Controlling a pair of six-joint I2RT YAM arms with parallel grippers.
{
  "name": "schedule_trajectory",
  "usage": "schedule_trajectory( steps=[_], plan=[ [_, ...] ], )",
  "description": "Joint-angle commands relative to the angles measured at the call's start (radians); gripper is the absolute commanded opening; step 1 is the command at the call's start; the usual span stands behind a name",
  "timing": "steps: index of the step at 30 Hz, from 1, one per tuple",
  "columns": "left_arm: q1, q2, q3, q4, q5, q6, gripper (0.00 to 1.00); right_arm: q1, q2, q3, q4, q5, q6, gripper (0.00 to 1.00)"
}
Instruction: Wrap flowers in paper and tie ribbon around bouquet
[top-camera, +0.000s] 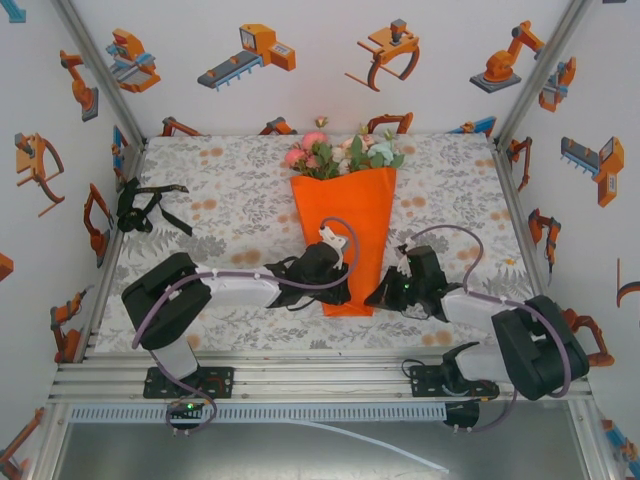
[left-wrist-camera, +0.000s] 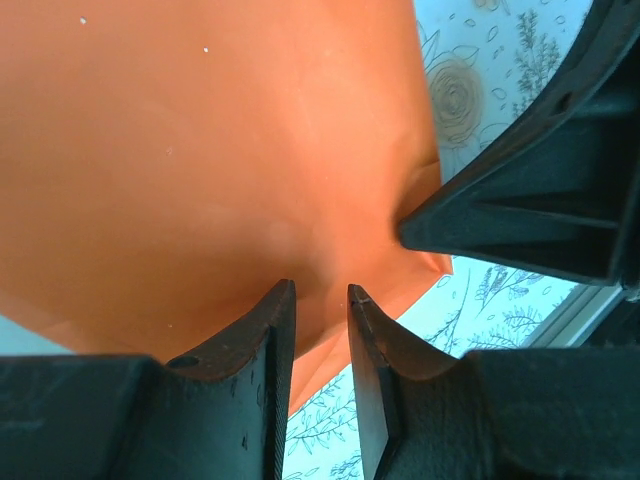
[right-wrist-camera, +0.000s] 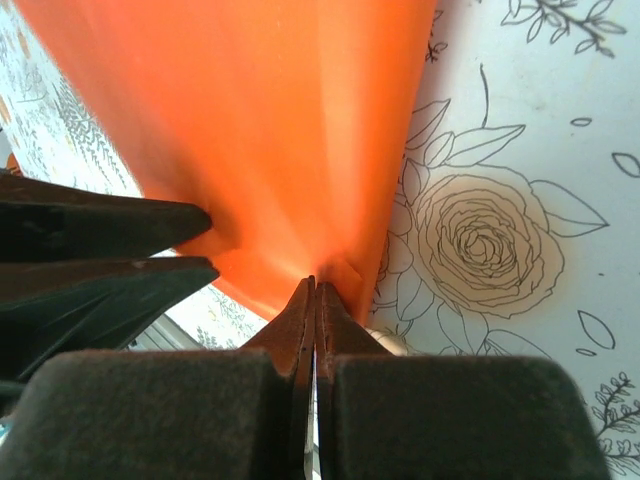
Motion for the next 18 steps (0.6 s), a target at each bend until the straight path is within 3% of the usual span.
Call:
schedule_trajectory(
  steps=[1, 7, 14, 18],
  plan=[
    [-0.008, 0.009, -0.040, -0.021, -0.004, -0.022, 0.31, 0.001, -0.052, -0.016, -0.049, 0.008, -0.027, 0.00],
    [-0.010, -0.024, -0.038, -0.029, -0.018, -0.019, 0.32, -0.004, -0.169, 0.084, -0.151, 0.041, -0.025, 0.00],
    [-0.010, -0.112, -0.020, -0.034, -0.039, -0.014, 0.54, -0.021, -0.221, 0.180, -0.223, 0.144, -0.066, 0.00],
    [-0.008, -0.160, -0.009, -0.034, -0.067, -0.008, 0.60, -0.022, -0.209, 0.191, -0.214, 0.188, -0.102, 0.05]
  ],
)
